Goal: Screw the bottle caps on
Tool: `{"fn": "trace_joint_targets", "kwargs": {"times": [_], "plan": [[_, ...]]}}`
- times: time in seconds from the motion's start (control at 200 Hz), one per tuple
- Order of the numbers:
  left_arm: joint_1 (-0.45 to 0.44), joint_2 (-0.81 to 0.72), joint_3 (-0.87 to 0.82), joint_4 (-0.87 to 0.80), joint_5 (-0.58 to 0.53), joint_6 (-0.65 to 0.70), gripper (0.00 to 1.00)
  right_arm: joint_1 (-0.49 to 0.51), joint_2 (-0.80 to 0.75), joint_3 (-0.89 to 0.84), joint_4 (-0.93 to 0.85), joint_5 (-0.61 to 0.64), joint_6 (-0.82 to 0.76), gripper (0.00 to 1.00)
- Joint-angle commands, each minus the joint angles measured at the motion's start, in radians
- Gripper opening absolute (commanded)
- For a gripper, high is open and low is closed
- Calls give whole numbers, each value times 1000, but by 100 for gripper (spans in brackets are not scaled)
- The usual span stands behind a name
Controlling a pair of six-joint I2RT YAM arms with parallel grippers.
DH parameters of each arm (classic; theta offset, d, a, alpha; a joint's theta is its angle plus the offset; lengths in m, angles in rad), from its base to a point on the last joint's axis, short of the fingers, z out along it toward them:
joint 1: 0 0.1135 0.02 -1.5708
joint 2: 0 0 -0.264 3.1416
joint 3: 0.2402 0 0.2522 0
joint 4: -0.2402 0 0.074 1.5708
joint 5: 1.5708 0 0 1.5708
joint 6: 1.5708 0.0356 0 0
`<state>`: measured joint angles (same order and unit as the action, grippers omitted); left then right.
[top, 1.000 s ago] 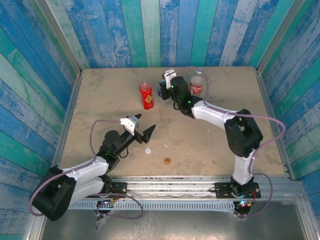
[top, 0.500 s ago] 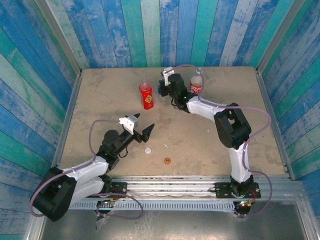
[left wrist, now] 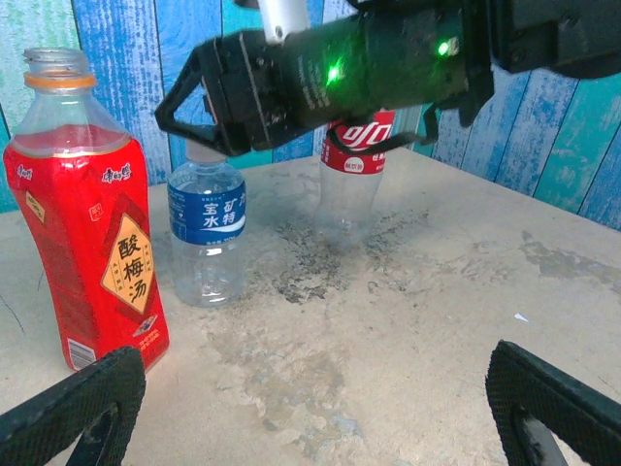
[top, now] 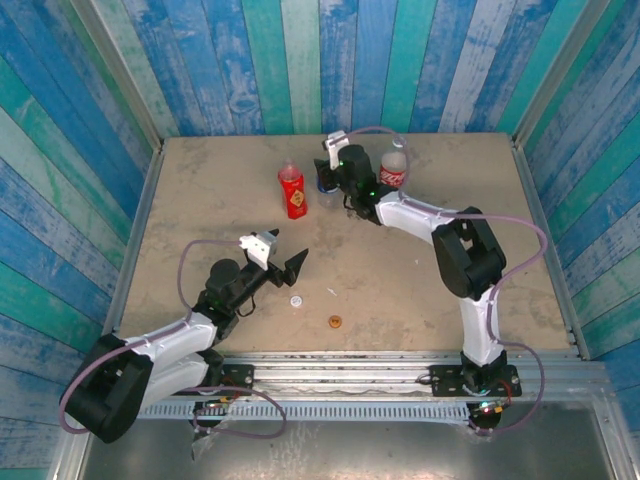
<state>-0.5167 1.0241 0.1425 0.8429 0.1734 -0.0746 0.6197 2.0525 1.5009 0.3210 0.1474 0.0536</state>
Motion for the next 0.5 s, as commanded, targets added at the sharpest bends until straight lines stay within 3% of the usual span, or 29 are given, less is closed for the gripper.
{"fn": "trace_joint_targets", "kwargs": {"times": [0.0,0.275,0.496], "plan": [[6,-18,8,2,-27,22,94,15,-77,-13,16,-29,-51,62],[6,-12,7,-2,-16,37,94,58,-104,12,4,-115,-89,80],[6,-5,7,-6,-8,41,94,65,-56,94,-25,-251,-56,83]]}}
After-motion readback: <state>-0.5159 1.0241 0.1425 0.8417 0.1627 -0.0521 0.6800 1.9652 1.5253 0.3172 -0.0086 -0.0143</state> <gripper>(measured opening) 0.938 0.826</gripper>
